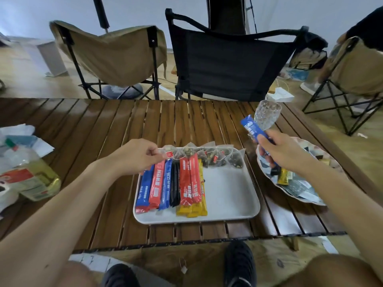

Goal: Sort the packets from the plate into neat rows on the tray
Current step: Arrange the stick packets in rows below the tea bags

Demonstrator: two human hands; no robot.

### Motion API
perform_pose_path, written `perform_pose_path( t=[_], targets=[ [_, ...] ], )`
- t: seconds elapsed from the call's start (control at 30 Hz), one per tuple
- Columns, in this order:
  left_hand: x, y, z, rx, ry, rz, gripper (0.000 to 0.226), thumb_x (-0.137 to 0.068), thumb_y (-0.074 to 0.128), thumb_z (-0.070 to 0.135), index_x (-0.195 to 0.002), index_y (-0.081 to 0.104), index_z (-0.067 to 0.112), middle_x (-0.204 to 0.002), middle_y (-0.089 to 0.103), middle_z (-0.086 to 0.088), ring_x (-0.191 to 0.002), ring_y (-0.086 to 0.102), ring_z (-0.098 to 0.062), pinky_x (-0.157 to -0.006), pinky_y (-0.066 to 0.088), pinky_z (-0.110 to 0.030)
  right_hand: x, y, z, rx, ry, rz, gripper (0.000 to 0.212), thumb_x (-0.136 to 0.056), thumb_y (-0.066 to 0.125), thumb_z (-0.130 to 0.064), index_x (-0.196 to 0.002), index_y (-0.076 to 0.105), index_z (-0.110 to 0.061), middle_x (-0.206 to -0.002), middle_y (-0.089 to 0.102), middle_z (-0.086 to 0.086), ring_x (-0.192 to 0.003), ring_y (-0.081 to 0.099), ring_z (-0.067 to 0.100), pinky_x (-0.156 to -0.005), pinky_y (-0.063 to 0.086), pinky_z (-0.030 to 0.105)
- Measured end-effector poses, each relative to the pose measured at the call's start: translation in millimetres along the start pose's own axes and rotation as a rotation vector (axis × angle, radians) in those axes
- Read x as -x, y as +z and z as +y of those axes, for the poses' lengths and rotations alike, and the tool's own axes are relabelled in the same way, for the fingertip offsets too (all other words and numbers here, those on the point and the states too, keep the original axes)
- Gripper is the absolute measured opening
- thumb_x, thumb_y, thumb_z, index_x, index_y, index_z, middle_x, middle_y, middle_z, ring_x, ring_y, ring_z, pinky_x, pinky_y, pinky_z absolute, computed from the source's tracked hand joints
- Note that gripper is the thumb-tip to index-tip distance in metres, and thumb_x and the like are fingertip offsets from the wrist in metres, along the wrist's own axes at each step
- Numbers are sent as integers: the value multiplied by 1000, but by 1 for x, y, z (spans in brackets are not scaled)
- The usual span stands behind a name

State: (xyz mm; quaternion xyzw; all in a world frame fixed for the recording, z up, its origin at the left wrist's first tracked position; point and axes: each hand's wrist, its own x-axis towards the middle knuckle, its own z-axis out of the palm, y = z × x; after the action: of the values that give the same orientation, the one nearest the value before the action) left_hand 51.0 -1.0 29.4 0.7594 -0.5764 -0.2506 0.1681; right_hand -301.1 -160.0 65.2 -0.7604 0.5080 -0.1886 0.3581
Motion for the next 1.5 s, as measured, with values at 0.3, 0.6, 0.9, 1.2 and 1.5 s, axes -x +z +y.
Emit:
perform_pose_path(
  t=[0.3, 0.6, 0.9, 1.2, 1.5],
  targets=[
    [5, -4, -5, 22, -15, 4, 29, -97, 64, 55, -92, 65, 26, -81, 76, 11, -62, 70, 7, -56, 50, -18, 9, 57, -39, 117, -121, -195, 19, -107, 53, -34, -103, 64, -20, -81, 75, 4, -58, 64, 17, -54, 59, 30],
    [5, -6, -8, -63, -70, -87, 33, -99, 63, 53, -95, 66, 21, -73, 73, 10, -55, 69, -3, -52, 50, -20, 11, 80, -44, 105, -44, -184, 28, -101, 60, -42, -105, 74, -19, -95, 73, 1, -86, 71, 20, -75, 53, 31],
    [1, 6, -16, -148, -169, -330, 37, -99, 63, 56, -105, 66, 20, -89, 80, 4, -69, 78, -16, -58, 58, -25, 16, 112, -83, -173, 74, -329, 20, -94, 73, -31, -103, 72, -14, -93, 79, 1, -83, 77, 13, -64, 59, 21],
    [3, 0, -20, -54, -204, -391, 28, -102, 66, 43, -109, 68, 16, -93, 79, -1, -68, 76, -14, -59, 58, -28, 11, 156, -112, -155, 148, -429, 22, -94, 74, -20, -110, 71, -5, -98, 78, 13, -84, 79, 20, -64, 64, 26],
    [16, -11, -45, 78, -237, -311, 28, -109, 53, 36, -107, 69, 12, -74, 72, 0, -60, 68, -13, -57, 56, -29, 2, 194, -131, -76, 109, -441, 33, -94, 74, -13, -122, 58, -6, -100, 76, 16, -84, 78, 21, -76, 66, 36]
  ],
)
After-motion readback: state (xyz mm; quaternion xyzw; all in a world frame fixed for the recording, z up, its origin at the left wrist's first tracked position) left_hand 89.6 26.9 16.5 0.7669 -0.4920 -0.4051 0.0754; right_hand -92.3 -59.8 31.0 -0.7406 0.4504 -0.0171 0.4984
